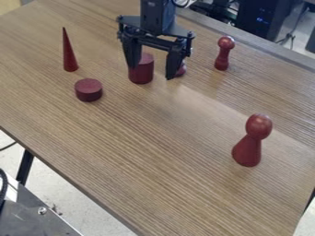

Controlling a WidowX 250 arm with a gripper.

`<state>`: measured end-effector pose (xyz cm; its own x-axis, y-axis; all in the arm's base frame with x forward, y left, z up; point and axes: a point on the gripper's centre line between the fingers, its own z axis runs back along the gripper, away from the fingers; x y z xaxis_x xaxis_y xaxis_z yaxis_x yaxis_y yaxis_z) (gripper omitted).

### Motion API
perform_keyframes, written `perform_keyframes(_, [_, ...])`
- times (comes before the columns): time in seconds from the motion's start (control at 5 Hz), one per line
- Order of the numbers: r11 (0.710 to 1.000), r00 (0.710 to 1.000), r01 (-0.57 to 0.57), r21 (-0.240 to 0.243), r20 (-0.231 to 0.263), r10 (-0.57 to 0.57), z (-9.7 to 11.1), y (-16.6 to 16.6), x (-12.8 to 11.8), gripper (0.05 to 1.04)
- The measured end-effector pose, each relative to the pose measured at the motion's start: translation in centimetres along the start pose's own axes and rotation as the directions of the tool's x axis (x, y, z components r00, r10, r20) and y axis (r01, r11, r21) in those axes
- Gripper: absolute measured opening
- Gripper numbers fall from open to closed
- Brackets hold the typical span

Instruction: Moved the cone to the right side of the pawn

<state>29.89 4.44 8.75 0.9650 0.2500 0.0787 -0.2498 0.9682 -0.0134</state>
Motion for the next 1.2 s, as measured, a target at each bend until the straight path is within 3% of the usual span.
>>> perform_keyframes(0.2, [1.0, 1.0, -0.001, -0.001, -0.026, 0.001, -0.8, -0.1, -0.3, 1.0])
perform_keyframes(0.6, [0.983, 0.983, -0.166, -0.08, 0.059, 0.171, -0.1, 2.9, 1.8, 1.0])
perform_keyframes(0.8, [0.969, 0.968, -0.234, -0.076, 0.072, 0.24, 0.1, 4.5, 2.1, 1.0])
perform_keyframes(1.0, [0.914, 0.911, -0.404, -0.041, 0.069, 0.406, 1.2, 7.2, 2.2, 1.0])
perform_keyframes(1.2, [0.784, 0.784, -0.621, 0.011, 0.011, 0.621, 2.3, 8.3, 2.5, 1.0])
